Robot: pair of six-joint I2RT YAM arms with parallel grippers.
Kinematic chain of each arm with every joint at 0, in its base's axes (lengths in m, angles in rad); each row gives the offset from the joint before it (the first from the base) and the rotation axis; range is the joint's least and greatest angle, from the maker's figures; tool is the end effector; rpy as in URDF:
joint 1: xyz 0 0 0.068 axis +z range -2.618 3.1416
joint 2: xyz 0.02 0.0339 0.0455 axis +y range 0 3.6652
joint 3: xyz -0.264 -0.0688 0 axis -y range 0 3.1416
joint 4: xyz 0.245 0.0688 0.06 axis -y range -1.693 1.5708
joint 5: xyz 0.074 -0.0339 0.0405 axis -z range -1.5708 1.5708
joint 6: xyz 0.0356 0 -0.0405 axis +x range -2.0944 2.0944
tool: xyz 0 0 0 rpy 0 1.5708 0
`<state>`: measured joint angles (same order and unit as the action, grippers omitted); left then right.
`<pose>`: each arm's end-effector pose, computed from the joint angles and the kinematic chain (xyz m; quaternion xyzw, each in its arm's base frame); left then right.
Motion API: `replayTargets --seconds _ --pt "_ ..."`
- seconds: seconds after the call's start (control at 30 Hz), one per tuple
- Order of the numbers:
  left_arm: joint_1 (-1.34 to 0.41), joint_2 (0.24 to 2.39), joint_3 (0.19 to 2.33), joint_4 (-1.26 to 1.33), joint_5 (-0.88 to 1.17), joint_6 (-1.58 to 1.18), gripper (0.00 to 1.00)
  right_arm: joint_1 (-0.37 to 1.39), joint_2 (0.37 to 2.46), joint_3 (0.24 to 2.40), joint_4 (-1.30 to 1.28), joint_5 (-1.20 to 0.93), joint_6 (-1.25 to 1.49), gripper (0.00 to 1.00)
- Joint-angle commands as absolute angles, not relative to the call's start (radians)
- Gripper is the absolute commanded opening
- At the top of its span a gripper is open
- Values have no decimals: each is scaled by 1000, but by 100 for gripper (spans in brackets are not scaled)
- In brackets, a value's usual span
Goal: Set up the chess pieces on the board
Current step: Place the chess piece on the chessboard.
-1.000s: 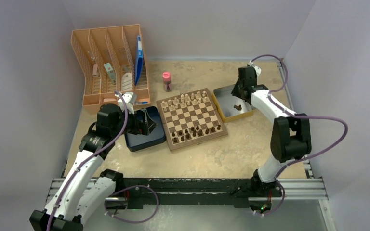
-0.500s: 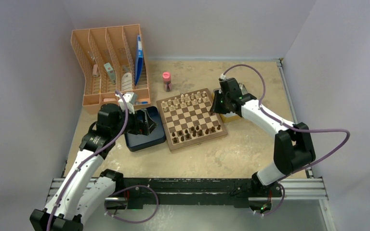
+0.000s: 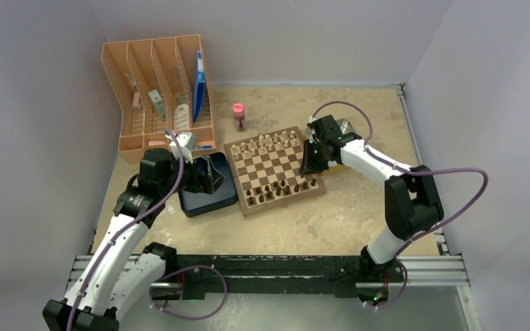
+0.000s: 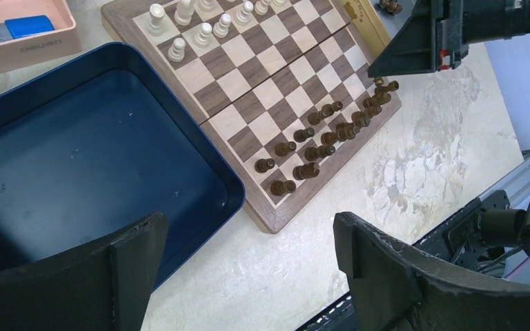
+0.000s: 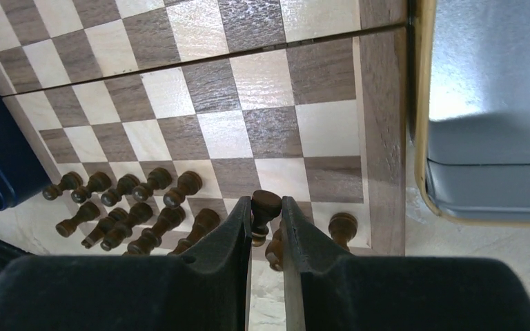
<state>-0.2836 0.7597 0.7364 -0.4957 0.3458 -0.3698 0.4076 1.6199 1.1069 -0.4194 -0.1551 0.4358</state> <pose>0.1582 -0.0587 0.2963 0.0496 0.8549 -0.2996 0.4206 0.3108 0.1402 0.2215 -0.0110 0.9469 0.1952 0.2553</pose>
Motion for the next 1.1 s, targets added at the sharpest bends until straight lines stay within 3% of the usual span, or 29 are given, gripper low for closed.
replayTargets --seconds 0.0,0.47,0.7,0.83,1.07 --pt "-289 751 738 -470 358 -344 90 406 1669 1186 -452 -195 400 16" --pt "-288 743 731 -437 398 -313 88 405 1694 1265 -410 -204 428 15" --pt "-288 753 723 -321 462 -345 75 405 1657 1188 -306 -359 524 14" --pt "-289 815 760 -236 458 -419 61 406 1591 1134 -204 -422 655 15" --pt "-372 960 804 -19 390 -531 54 407 1466 1009 118 -531 970 15"
